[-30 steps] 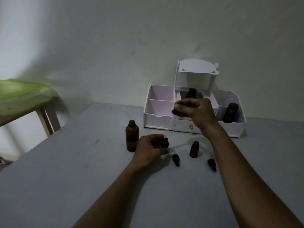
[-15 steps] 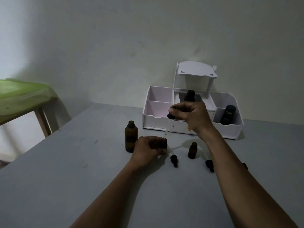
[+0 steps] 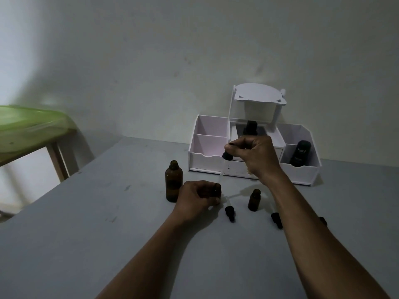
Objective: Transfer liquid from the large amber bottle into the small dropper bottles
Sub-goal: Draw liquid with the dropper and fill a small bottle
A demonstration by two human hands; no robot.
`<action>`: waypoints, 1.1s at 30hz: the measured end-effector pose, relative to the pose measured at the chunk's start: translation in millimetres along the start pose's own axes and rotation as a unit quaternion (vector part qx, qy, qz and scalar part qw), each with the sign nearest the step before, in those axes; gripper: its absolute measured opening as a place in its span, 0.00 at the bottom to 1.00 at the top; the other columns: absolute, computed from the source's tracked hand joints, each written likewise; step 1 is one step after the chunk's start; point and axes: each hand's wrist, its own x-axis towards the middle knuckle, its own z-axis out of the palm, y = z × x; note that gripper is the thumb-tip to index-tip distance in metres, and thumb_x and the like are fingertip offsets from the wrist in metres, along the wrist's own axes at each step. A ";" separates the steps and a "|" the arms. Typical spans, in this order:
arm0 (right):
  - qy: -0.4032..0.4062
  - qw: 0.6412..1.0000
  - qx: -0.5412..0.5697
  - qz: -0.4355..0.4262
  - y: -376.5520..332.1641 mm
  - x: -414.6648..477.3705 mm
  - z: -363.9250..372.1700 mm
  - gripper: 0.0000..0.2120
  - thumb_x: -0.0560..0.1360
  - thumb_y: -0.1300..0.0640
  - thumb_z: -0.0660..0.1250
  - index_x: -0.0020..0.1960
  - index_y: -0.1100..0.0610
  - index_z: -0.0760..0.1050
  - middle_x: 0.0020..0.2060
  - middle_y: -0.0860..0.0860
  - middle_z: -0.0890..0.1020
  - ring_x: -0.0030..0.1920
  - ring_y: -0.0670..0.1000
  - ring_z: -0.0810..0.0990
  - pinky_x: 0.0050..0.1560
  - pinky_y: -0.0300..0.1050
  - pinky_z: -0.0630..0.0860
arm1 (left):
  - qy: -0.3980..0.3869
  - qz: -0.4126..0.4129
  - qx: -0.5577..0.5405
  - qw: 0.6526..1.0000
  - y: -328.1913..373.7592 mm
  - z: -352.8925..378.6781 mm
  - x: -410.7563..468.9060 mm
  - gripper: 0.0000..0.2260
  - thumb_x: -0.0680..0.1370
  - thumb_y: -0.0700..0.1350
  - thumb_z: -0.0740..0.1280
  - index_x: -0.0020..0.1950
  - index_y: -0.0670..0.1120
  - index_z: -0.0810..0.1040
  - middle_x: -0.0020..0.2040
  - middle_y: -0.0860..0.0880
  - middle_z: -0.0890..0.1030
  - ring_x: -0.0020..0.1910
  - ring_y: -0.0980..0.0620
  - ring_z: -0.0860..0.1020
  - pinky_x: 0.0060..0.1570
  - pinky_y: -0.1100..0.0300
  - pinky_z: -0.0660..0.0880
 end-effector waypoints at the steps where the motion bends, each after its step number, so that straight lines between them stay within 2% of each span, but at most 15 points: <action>1: -0.004 1.000 0.001 0.001 0.1 0.0 -0.5 0.02 0.72 0.64 0.75 0.43 0.58 0.84 0.34 0.45 0.84 0.34 0.37 0.83 0.37 0.25 0.75 | 0.003 0.000 0.001 1.000 1.0 0.2 -0.9 0.17 0.74 0.34 0.73 0.62 0.43 0.80 0.43 0.62 0.78 0.39 0.67 0.77 0.33 0.78 0.72; 7: -0.012 1.000 0.022 -0.013 -4.0 -0.1 -3.9 0.02 0.73 0.62 0.74 0.43 0.56 0.84 0.35 0.45 0.86 0.37 0.41 0.85 0.39 0.31 0.78 | 0.010 0.013 0.012 1.000 1.7 2.8 -5.0 0.20 0.73 0.35 0.74 0.64 0.45 0.79 0.48 0.59 0.78 0.45 0.63 0.78 0.34 0.78 0.72; 10: 0.030 0.998 0.047 -0.031 -12.4 0.5 -5.3 0.04 0.74 0.61 0.73 0.44 0.52 0.83 0.35 0.41 0.86 0.40 0.42 0.85 0.42 0.34 0.81 | 0.012 0.031 0.043 0.999 0.3 -0.7 -7.2 0.27 0.72 0.41 0.76 0.70 0.50 0.74 0.60 0.55 0.78 0.58 0.58 0.77 0.43 0.74 0.73; 11: 0.049 0.996 0.067 -0.037 -16.0 1.2 -6.0 0.03 0.74 0.61 0.73 0.45 0.54 0.83 0.34 0.41 0.86 0.39 0.42 0.85 0.42 0.34 0.81 | 0.018 0.044 0.062 0.997 0.6 -4.0 -9.5 0.28 0.72 0.43 0.76 0.70 0.51 0.73 0.62 0.54 0.78 0.59 0.57 0.77 0.46 0.72 0.74; 14: 0.095 0.986 0.130 -0.048 -29.7 2.2 -7.5 0.04 0.75 0.61 0.72 0.49 0.59 0.83 0.36 0.44 0.86 0.40 0.45 0.86 0.41 0.36 0.81 | 0.061 0.085 0.084 0.991 9.9 -21.7 -27.4 0.22 0.72 0.47 0.76 0.65 0.53 0.78 0.57 0.58 0.81 0.50 0.61 0.81 0.46 0.71 0.77; 19: 0.103 0.980 0.158 -0.069 -50.4 3.8 -1.8 0.03 0.75 0.61 0.72 0.48 0.54 0.82 0.37 0.44 0.87 0.41 0.46 0.86 0.41 0.38 0.82 | 0.170 0.137 0.039 0.975 23.3 -81.0 -35.9 0.08 0.73 0.44 0.76 0.51 0.51 0.86 0.42 0.55 0.86 0.41 0.60 0.84 0.42 0.69 0.79; 21: 0.103 0.977 0.173 -0.067 -56.6 6.5 6.4 0.04 0.75 0.61 0.72 0.48 0.54 0.83 0.38 0.47 0.87 0.41 0.48 0.87 0.40 0.38 0.81 | 0.233 0.132 0.040 0.963 15.6 -103.8 -24.4 0.06 0.72 0.47 0.76 0.49 0.52 0.86 0.42 0.56 0.86 0.42 0.59 0.84 0.43 0.65 0.79; 23: 0.100 0.974 0.192 -0.060 -60.9 9.6 18.3 0.04 0.75 0.60 0.72 0.49 0.56 0.83 0.40 0.51 0.87 0.44 0.51 0.87 0.43 0.43 0.83 | 0.255 0.117 0.009 0.960 7.1 -117.8 -14.9 0.11 0.70 0.54 0.77 0.50 0.52 0.86 0.43 0.55 0.86 0.43 0.56 0.84 0.46 0.56 0.81; 25: 0.093 0.973 0.207 -0.049 -63.1 12.8 33.8 0.05 0.74 0.61 0.73 0.49 0.56 0.83 0.40 0.51 0.87 0.44 0.51 0.87 0.44 0.44 0.84 | 0.220 0.093 -0.032 0.971 -3.1 -125.6 -7.5 0.18 0.66 0.59 0.76 0.53 0.53 0.85 0.46 0.53 0.86 0.47 0.54 0.84 0.51 0.50 0.81; 28: 0.075 0.977 0.197 -0.041 -62.4 14.6 57.2 0.04 0.74 0.61 0.73 0.48 0.54 0.83 0.36 0.46 0.87 0.41 0.46 0.87 0.42 0.40 0.83 | 0.123 0.067 -0.059 0.988 -18.3 -125.7 -1.0 0.25 0.64 0.58 0.76 0.59 0.54 0.82 0.53 0.54 0.86 0.53 0.56 0.83 0.57 0.51 0.79; 30: 0.059 0.983 0.170 -0.046 -58.4 15.4 68.4 0.04 0.74 0.60 0.73 0.48 0.54 0.83 0.36 0.44 0.87 0.41 0.45 0.86 0.43 0.42 0.84 | 0.077 0.048 -0.055 0.994 -24.7 -121.2 0.8 0.24 0.63 0.55 0.77 0.59 0.55 0.82 0.53 0.55 0.85 0.53 0.58 0.83 0.55 0.58 0.79; 33: 0.039 0.987 0.151 -0.043 -51.6 14.3 76.4 0.03 0.75 0.59 0.73 0.48 0.53 0.83 0.39 0.47 0.87 0.43 0.46 0.87 0.46 0.46 0.84 | 0.039 0.034 -0.029 0.998 -25.9 -113.3 -1.9 0.16 0.69 0.44 0.78 0.53 0.58 0.81 0.48 0.59 0.85 0.49 0.63 0.82 0.44 0.71 0.76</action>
